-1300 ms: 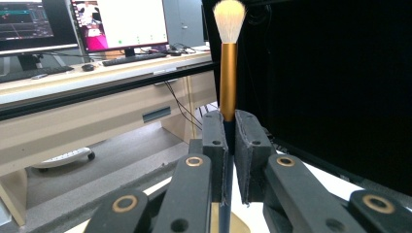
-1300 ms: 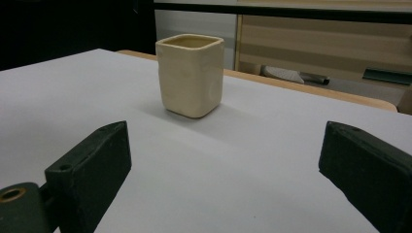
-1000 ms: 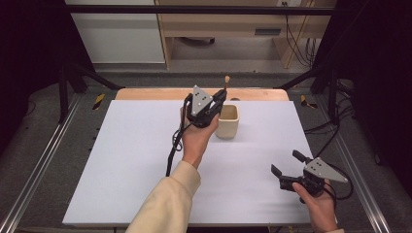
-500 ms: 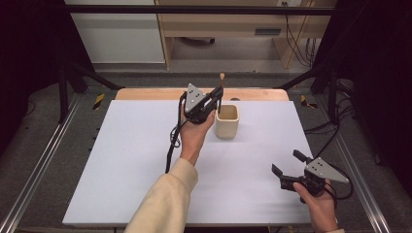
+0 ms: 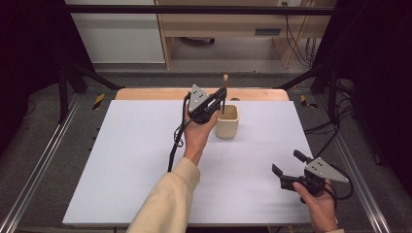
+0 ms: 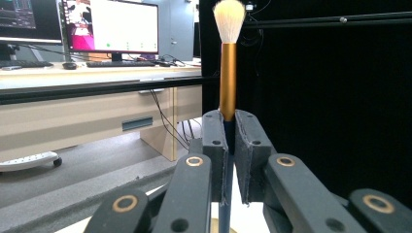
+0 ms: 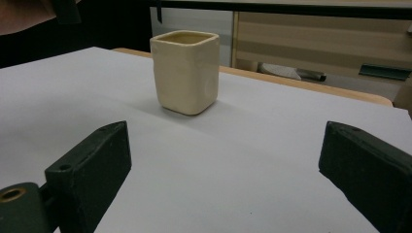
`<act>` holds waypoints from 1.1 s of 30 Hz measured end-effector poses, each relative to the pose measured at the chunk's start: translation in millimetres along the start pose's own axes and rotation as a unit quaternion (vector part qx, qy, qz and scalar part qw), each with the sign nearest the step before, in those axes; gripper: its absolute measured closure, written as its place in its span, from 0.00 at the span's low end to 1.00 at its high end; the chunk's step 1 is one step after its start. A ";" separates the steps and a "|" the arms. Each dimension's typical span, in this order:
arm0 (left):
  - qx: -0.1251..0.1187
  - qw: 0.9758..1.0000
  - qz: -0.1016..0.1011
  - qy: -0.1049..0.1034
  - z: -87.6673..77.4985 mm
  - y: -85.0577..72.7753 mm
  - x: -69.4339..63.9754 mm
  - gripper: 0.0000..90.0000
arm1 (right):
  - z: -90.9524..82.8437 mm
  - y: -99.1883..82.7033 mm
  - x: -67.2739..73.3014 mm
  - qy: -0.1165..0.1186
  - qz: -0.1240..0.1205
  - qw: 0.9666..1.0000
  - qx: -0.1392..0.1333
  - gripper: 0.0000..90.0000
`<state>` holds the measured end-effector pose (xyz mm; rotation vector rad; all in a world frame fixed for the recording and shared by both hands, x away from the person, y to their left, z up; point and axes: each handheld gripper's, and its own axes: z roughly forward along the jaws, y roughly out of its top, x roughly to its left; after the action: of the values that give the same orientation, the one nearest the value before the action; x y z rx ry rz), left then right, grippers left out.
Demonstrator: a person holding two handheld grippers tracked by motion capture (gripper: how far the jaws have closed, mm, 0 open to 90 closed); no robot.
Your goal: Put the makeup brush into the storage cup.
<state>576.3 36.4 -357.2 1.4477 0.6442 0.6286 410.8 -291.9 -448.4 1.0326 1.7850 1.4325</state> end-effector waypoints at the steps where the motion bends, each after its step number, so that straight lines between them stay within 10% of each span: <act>1: 0.002 1.000 0.002 0.001 0.6 -0.8 0.6 0.93 | 0.4 0.0 0.0 0.000 -0.001 1.000 0.000 0.06; 33: 0.023 1.000 -0.004 0.000 11.0 -28.6 1.7 0.93 | 0.4 -0.6 -1.4 -0.002 0.004 1.000 0.000 0.06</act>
<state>585.6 29.3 -385.6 1.4873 0.6679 0.6120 411.7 -293.0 -449.1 1.0435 1.7788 1.4339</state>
